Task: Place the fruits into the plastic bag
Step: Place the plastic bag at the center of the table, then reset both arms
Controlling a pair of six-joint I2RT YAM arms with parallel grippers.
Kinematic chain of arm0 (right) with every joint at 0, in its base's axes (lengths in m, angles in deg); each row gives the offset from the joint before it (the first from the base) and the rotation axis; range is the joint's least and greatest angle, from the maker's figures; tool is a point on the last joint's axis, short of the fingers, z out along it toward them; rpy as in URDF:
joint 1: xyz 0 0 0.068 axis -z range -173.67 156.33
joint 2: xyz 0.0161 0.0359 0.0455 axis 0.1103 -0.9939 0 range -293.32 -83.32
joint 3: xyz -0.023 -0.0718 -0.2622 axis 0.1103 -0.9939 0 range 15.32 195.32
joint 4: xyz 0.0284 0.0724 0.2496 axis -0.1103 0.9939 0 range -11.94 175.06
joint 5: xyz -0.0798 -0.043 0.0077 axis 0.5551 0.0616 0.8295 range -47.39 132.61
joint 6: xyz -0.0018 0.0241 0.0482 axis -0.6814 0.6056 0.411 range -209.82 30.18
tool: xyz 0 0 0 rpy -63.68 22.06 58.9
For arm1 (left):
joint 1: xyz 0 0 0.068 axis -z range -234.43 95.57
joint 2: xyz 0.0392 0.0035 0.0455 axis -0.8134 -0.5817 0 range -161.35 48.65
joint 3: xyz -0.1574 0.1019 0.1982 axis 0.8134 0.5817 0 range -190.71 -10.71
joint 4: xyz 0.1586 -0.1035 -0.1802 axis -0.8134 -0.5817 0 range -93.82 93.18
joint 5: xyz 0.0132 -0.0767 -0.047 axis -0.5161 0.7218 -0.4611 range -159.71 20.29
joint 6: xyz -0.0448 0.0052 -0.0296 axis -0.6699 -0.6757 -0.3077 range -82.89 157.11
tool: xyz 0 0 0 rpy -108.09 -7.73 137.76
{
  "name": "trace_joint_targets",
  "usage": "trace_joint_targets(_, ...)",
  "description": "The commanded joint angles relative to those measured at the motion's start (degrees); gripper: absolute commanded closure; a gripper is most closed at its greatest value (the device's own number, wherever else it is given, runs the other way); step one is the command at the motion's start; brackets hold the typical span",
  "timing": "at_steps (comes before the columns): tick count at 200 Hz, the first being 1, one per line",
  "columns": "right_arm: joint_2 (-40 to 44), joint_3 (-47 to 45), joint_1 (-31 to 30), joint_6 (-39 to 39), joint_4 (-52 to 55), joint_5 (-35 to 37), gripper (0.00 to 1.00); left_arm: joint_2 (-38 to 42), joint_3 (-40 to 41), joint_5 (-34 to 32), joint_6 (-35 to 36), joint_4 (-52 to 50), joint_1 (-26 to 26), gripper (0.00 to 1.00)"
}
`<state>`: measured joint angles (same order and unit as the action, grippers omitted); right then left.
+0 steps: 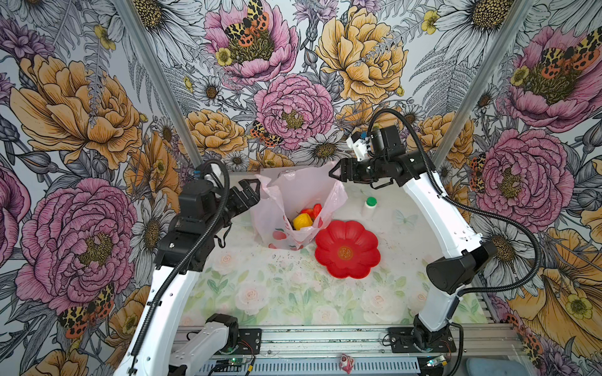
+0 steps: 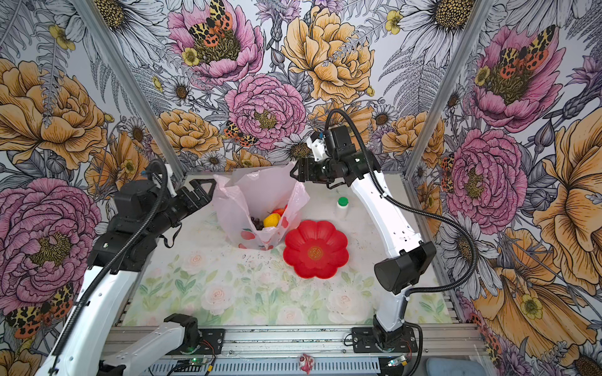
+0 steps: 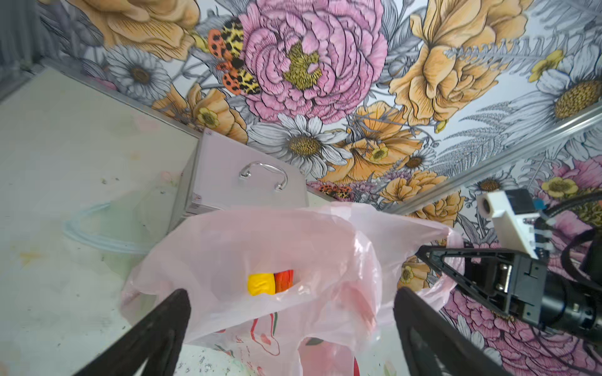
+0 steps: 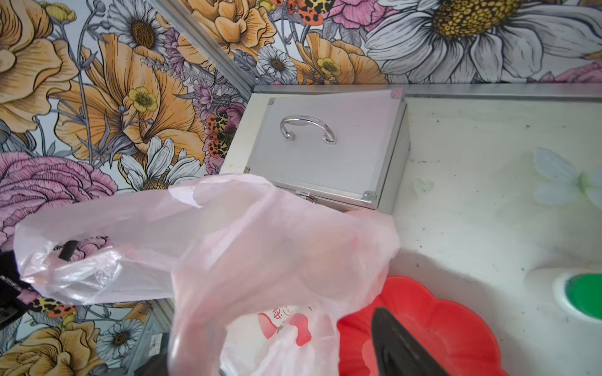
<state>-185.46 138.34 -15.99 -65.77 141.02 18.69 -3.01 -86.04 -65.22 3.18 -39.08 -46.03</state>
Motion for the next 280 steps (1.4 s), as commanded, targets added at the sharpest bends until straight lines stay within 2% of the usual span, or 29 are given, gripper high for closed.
trace_joint_targets(1, 6.56, -2.04, 2.86, -0.22, -1.08, 0.84, 0.17, 3.95, -1.16, -1.05, 3.01, -5.15, -4.31, 0.01)
trace_joint_targets(40, 14.23, -8.96, 10.44, -1.04, -1.23, 1.98, 0.15, 6.83, 3.21, -2.34, 2.22, -8.75, -10.71, 0.01)
trace_joint_targets(67, 19.04, -18.32, 17.05, -2.31, -6.20, 9.34, 0.09, 5.97, 9.14, -5.15, -1.57, -8.55, -14.27, 0.01)
trace_joint_targets(89, 24.11, -32.84, 22.76, -0.75, -19.09, 13.83, 0.05, 4.09, 13.78, -9.41, -5.21, -7.07, -15.59, 0.01)
trace_joint_targets(108, 28.56, -49.37, 26.61, 1.23, -35.92, 13.00, 0.02, 3.66, 18.71, -13.17, -6.40, -3.27, -15.96, 0.01)
trace_joint_targets(135, 31.58, -67.81, 27.51, -3.63, -55.36, 13.75, 0.03, 8.00, 29.34, -21.09, -3.89, 8.06, -15.83, 0.01)
trace_joint_targets(154, 32.65, -77.44, 27.91, -5.89, -66.27, 15.10, 0.04, 12.74, 37.41, -26.25, -2.21, 16.41, -15.79, 0.01)
trace_joint_targets(175, 32.46, -86.81, 28.35, -8.27, -76.68, 15.84, 0.04, 17.41, 44.85, -28.24, 0.90, 25.00, -15.79, 0.01)
trace_joint_targets(193, 30.41, -90.84, 28.56, -10.01, -81.34, 16.32, 0.04, 18.36, 48.33, -28.81, 4.50, 28.49, -15.76, 0.01)
trace_joint_targets(222, 25.07, -95.07, 28.64, -12.71, -90.05, 19.59, 0.05, 15.59, 50.38, -29.74, 9.93, 32.45, -15.72, 0.01)
trace_joint_targets(238, 22.12, -95.87, 29.46, -14.47, -93.99, 20.84, 0.05, 13.24, 51.67, -30.02, 11.51, 36.83, -15.70, 0.01)
trace_joint_targets(280, 18.48, -97.43, 30.64, -14.19, -103.40, 18.50, 0.07, 3.99, 53.66, -33.02, 14.40, 48.52, -14.77, 0.01)
